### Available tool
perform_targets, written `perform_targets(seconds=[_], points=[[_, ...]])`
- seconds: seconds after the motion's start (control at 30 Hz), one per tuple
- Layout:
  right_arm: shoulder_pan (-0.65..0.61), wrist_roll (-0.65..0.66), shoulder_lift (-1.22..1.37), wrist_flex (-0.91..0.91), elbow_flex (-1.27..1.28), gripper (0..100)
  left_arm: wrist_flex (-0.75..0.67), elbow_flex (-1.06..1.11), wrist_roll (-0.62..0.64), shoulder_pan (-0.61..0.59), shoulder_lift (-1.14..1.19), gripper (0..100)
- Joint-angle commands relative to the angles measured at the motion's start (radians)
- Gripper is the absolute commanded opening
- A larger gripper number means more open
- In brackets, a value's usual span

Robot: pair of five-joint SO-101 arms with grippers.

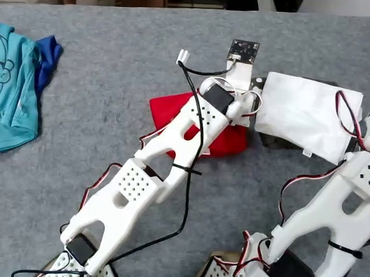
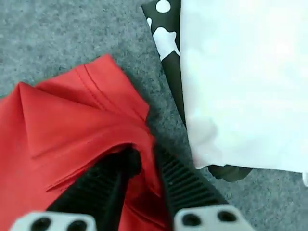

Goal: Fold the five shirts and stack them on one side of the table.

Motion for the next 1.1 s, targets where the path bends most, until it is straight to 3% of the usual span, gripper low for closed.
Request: perform_targets(seconds=[0.0, 0.17, 0.27, 0.5, 0.57, 0.67, 0.83, 1.07], points=[[-0.022, 0.009, -0.028, -0.020, -0.024, 0.5, 0.023, -0.066, 0.071, -0.035, -0.027, 20], [-0.119, 0.014, -0.033, 0.167, -0.084, 0.5, 0.212, -0.318, 0.101, -0.106, -0.027, 22], [-0.239, 0.107, -0.028, 0.353, -0.133, 0.5, 0.287, -0.387, 0.066, -0.203, -0.050, 22], [-0.530, 0.285, -0.027, 0.766, -0.189, 0.5, 0.423, -0.361, -0.044, -0.423, -0.162, 1], [-0.590, 0.298, -0.013, 0.847, -0.183, 0.5, 0.425, -0.344, -0.055, -0.466, -0.160, 2], [-0.682, 0.295, 0.058, 0.947, -0.157, 0.5, 0.427, -0.264, -0.074, -0.502, -0.173, 2], [-0.776, 0.245, 0.294, 0.956, -0.154, 0.5, 0.428, -0.057, -0.083, -0.554, -0.305, 2], [-0.855, 0.189, 0.641, 1.046, -0.398, 0.4, 0.408, 0.601, -0.167, -0.614, -0.656, 2]])
